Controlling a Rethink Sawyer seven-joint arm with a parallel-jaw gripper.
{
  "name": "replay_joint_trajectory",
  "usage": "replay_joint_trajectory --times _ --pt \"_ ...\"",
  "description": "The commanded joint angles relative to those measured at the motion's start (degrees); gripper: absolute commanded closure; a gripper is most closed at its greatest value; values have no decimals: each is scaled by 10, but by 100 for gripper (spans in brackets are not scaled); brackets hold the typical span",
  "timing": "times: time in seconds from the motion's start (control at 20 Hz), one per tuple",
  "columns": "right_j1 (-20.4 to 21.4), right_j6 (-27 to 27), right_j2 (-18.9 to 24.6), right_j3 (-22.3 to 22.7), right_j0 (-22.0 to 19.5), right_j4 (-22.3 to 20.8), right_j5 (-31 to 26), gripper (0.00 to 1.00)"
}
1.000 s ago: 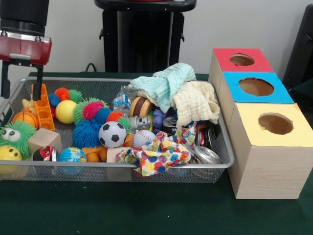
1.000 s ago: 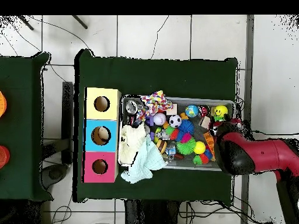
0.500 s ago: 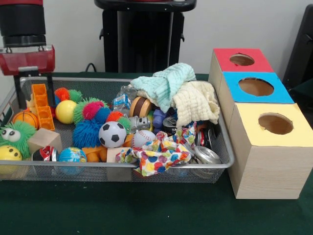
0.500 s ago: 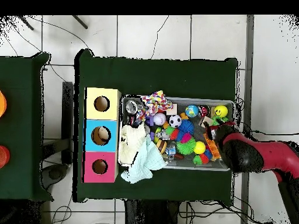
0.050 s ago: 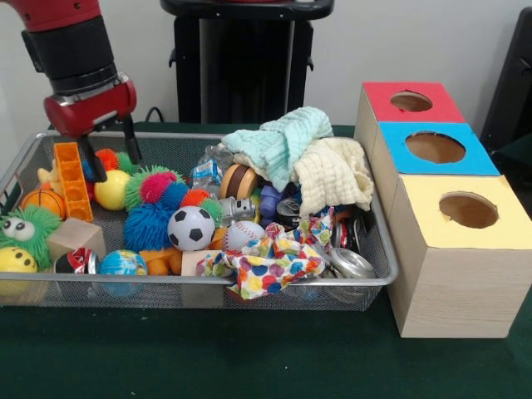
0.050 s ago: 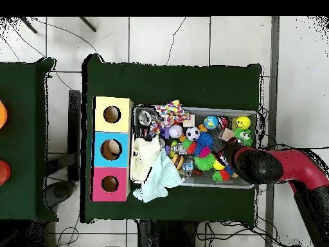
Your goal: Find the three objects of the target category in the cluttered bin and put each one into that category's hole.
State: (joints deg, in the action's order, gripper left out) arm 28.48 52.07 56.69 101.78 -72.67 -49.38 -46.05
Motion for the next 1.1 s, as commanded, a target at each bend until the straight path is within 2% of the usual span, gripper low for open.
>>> replay_joint_trajectory --times 0.05,0.3,0.65,0.75,0.95,1.1 --pt "10 -246 42 20 34 1 -77 0" --pt "9 -276 34 18 45 1 -70 0" --pt "3 -277 30 11 43 23 -70 0" --pt "7 -252 30 16 32 28 -52 0" --pt "53 -90 11 56 -1 36 42 0" --pt "77 -36 -4 71 -1 44 62 0"
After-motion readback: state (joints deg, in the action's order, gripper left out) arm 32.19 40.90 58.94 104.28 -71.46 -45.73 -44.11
